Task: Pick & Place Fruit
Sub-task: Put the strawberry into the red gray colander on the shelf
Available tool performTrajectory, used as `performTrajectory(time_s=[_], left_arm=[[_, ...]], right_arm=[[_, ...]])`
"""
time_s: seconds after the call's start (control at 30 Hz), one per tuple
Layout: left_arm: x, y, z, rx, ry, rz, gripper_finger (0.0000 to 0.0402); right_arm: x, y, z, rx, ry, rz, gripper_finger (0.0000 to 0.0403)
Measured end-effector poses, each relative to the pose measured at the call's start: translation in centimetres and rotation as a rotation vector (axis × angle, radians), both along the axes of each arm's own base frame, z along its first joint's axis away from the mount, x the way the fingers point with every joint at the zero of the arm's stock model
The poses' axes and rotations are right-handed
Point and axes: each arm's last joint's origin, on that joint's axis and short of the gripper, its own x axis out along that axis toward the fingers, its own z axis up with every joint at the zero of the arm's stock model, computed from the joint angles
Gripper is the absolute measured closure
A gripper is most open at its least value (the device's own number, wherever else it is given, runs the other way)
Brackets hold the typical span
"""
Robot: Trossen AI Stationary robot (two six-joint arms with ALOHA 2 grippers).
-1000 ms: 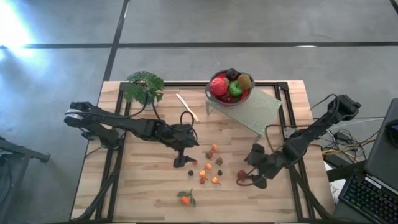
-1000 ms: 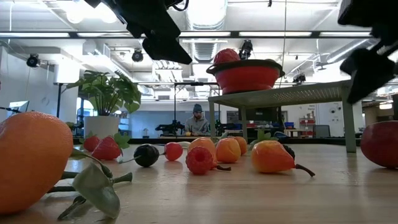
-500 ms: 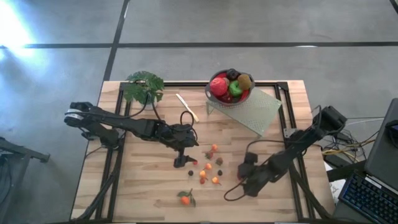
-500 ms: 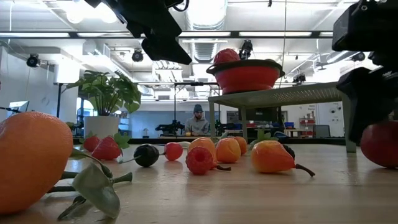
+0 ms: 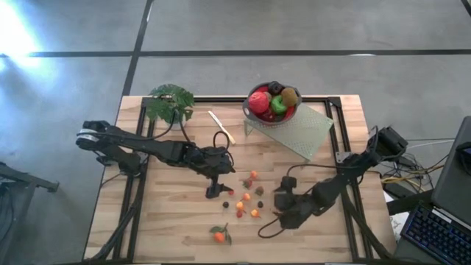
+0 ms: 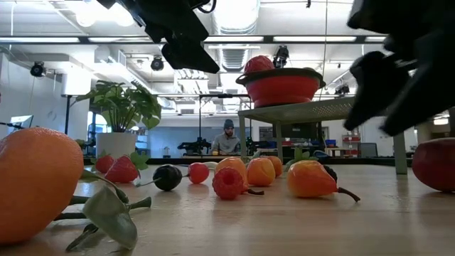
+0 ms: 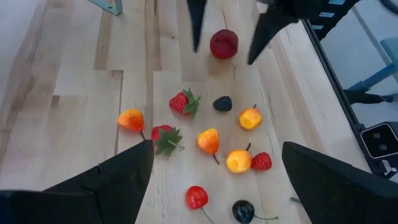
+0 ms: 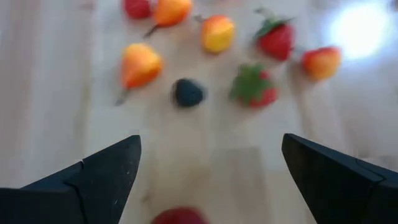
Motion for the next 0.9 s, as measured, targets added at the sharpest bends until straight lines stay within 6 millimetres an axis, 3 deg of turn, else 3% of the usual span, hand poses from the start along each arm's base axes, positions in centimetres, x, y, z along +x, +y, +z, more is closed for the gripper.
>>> performTrajectory(time_s=[0.2,0.4,0.9], left_arm=[[0.0,0.0,0.0,-0.001,0.006,0.001,0.0041],[0.0,0.0,-0.1,-0.001,0.008,0.001,0.0041],[0.0,0.0,-0.1,-0.002,0.009,0.002,0.0041]], right_arm=[[2.0,-1.7,-0.1,-0.064,-0.003,-0.029,0.0019],[3.3,-3.5,-0.6,-0.012,-0.025,-0.012,0.0019],[3.4,-5.6,-2.5,0.038,-0.136,-0.026,0.0019]])
